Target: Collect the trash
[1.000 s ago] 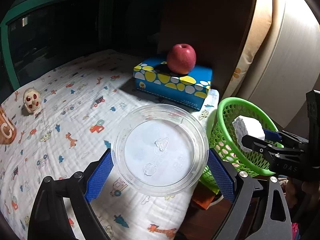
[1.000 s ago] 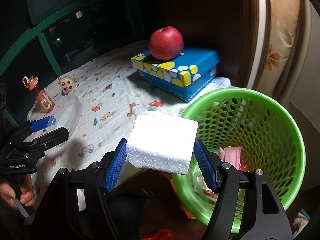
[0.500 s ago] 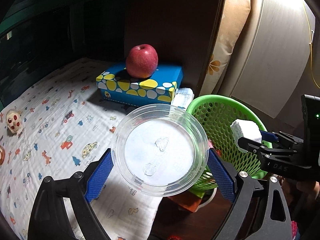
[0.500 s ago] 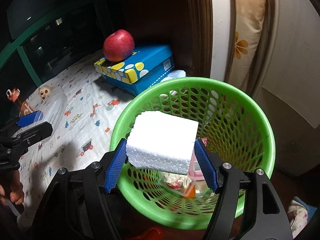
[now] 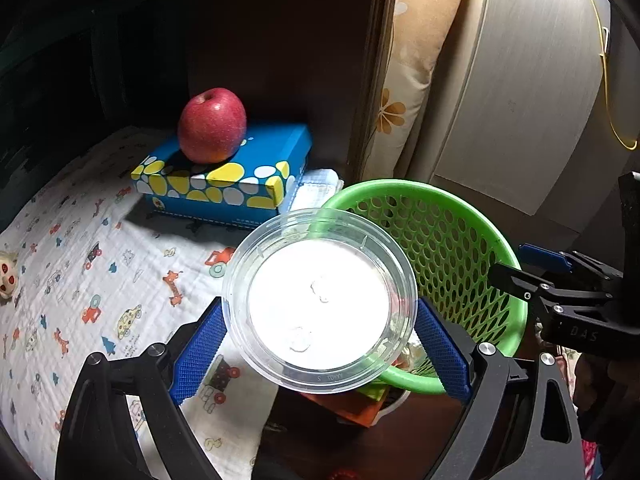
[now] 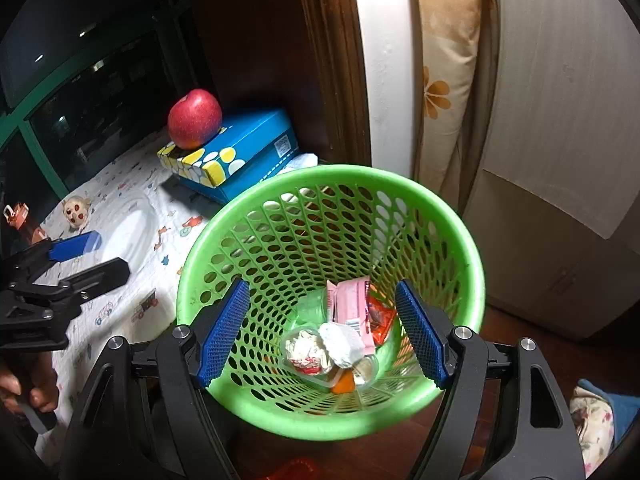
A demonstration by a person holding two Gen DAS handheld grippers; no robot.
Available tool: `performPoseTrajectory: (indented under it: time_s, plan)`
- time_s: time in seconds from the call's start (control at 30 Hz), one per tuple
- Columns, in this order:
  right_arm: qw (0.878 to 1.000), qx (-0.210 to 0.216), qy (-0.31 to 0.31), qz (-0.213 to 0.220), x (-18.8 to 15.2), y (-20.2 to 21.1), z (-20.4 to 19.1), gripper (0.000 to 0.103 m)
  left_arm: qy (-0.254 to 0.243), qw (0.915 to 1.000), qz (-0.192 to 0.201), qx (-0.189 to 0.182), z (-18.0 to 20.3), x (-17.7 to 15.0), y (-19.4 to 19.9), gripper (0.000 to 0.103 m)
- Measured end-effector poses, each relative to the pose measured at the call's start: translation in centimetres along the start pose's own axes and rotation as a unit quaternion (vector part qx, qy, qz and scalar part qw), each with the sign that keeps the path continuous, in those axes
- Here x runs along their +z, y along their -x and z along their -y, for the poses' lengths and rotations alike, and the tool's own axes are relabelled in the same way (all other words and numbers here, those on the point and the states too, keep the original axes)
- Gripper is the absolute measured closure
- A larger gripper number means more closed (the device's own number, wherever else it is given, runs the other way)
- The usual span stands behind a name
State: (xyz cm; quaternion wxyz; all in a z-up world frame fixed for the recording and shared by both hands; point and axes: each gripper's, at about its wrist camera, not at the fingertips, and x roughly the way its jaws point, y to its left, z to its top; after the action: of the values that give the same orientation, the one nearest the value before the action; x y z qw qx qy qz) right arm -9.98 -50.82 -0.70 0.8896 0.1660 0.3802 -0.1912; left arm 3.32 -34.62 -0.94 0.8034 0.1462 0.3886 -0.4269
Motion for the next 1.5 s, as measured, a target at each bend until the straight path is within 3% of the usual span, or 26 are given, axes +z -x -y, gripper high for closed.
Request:
performPoseTrajectory:
  time_s: [0.43,0.77,1.17,1.5]
  plan:
    - [1.000,0.000,-0.014,0.018,-1.0,3.0,2.2,0.025,-0.032,0.9988,-0.028,-0.027,4.0,0.7,-3.1,0.013]
    - [0.999,0.014,-0.024,0.019,-1.6,3.5,2.1,0.024,-0.015,0.9990,-0.023,-0.035,3.2,0.2,-2.1,0.010]
    - [0.998,0.057,0.007,0.019,-1.8,3.3,-3.4,0.021,0.052,0.9979,-0.001,0.038,-3.6,-1.6,3.0,0.009]
    - [0.995,0.092,0.043,0.016,-1.7,2.7,-9.8,0.016,0.095,0.9869,0.031,0.126,-9.4,-4.2,8.6,0.008]
